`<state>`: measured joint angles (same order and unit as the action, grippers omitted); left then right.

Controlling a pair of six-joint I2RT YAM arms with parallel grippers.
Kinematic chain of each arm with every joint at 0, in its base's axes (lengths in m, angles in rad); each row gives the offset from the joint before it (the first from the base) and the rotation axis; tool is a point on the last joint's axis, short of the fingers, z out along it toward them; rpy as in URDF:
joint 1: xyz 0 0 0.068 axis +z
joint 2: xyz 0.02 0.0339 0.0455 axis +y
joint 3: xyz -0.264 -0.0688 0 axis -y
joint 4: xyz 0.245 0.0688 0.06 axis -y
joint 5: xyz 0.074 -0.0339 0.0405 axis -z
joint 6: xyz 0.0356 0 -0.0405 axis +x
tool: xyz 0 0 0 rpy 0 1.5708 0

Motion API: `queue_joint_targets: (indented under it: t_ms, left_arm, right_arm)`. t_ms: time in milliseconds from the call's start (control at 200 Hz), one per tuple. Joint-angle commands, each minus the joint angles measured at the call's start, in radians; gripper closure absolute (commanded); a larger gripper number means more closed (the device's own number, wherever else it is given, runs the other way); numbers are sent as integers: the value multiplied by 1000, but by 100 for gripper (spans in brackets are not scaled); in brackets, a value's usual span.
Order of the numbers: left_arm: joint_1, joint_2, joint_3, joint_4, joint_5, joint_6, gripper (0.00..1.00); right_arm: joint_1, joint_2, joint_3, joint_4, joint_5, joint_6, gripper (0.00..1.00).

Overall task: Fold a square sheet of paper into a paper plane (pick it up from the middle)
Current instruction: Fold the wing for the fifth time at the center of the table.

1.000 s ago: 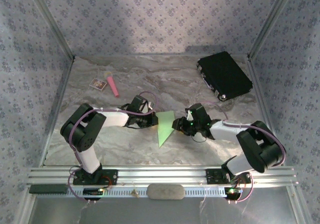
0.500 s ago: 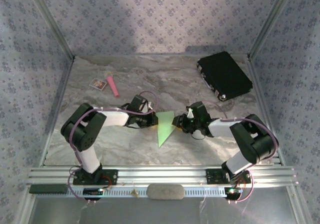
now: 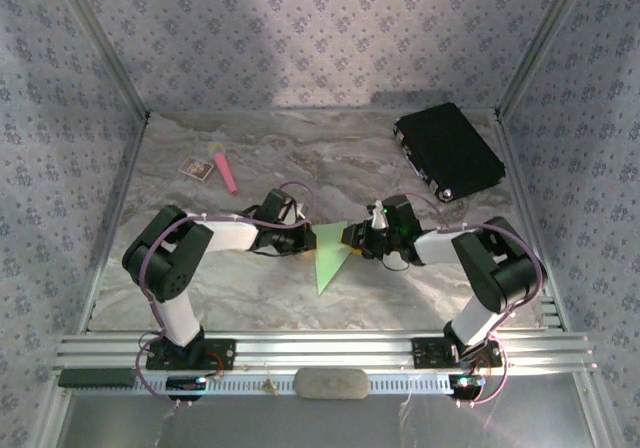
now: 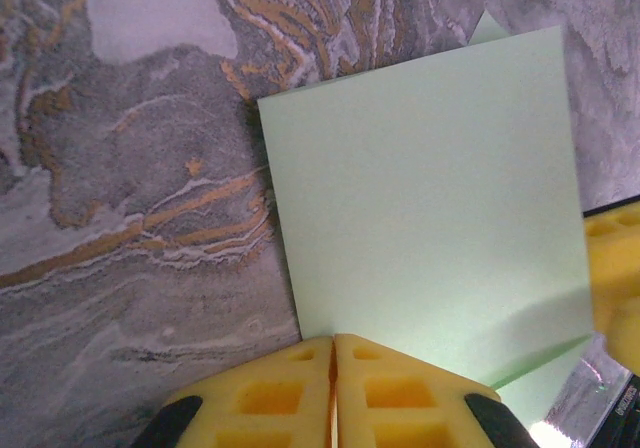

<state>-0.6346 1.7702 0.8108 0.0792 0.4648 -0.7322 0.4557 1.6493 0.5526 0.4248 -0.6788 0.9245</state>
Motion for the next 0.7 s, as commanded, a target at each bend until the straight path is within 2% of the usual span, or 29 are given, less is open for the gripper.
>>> queue_joint_targets:
  t_ms: [0, 315, 460, 590, 695]
  left_arm:
    - [1, 40, 10, -52, -12, 28, 91]
    - [2, 34, 4, -52, -12, 33, 91]
    - [1, 25, 1, -44, 2, 42, 91]
    - [2, 27, 1, -46, 14, 52, 90]
    - [7, 34, 4, -49, 29, 61, 90]
  right_arm:
    - [-18, 34, 16, 26, -70, -30, 64]
    - [-30, 97, 48, 17, -108, -71, 68]
    - [-29, 112, 61, 16, -113, -74, 75]
    - [-30, 113, 70, 2, -117, -83, 75]
    - [-31, 113, 72, -4, -122, -85, 84]
